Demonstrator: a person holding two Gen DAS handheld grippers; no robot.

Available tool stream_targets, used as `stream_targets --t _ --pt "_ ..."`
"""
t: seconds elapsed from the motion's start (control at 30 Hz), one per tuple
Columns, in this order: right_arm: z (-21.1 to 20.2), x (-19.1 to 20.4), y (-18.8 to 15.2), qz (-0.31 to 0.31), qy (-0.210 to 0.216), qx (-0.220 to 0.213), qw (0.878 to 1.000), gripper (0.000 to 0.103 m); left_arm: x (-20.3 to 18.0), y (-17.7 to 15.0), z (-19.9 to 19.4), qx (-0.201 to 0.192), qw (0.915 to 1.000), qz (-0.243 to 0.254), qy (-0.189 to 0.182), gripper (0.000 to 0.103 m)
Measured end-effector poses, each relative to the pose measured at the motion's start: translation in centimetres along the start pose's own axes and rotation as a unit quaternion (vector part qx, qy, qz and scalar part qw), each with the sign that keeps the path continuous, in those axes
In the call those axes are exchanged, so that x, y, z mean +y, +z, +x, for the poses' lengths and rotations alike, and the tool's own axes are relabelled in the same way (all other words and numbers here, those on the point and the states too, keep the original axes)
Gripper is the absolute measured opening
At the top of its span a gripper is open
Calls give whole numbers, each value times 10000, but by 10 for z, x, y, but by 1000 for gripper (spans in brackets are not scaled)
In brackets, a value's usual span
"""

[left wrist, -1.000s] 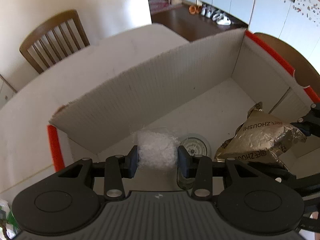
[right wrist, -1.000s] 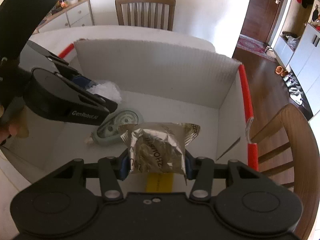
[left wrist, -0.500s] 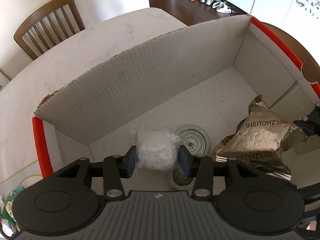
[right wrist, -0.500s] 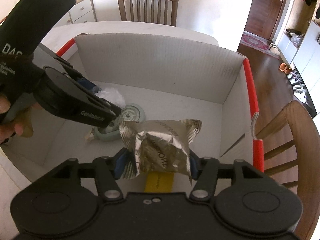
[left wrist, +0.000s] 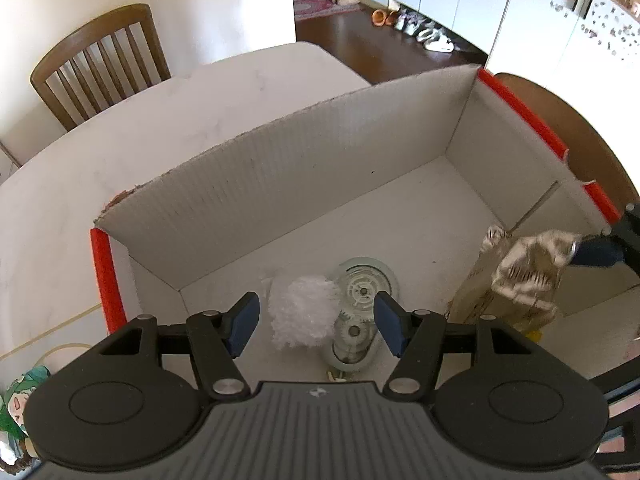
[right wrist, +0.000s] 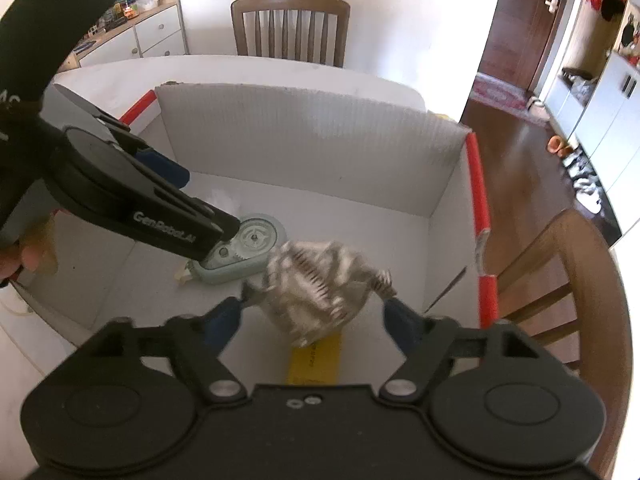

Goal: Organize objects
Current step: 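Open left tool to drop the white packet while right tool releases the foil packet, then withdraw both tools from the red box back over the table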

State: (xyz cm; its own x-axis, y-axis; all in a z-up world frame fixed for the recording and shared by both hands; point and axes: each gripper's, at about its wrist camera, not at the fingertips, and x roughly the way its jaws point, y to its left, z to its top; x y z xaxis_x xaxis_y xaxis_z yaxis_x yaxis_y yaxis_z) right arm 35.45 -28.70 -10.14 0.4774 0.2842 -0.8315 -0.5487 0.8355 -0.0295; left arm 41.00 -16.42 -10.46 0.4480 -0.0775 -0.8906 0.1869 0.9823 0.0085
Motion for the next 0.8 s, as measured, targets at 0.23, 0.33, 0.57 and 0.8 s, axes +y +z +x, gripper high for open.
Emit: stream_targets --t 0.23,0.33,0.57,0.8 --pt "-21 -2 2 123 -16 -225 9997 83 0 -2 -20 -261 9996 -20 -113 63" --pt "-32 -2 2 191 10 -341 9992 83 1 -4 -34 -413 9989 -29 -198 63" --pt "-62 3 -2 382 64 -667 9970 83 12 -19 -69 -764 9965 -96 -329 63" --pt "-85 17 -6 552 104 -906 9943 83 26 -36 -103 -1092 9928 -163 -462 63"
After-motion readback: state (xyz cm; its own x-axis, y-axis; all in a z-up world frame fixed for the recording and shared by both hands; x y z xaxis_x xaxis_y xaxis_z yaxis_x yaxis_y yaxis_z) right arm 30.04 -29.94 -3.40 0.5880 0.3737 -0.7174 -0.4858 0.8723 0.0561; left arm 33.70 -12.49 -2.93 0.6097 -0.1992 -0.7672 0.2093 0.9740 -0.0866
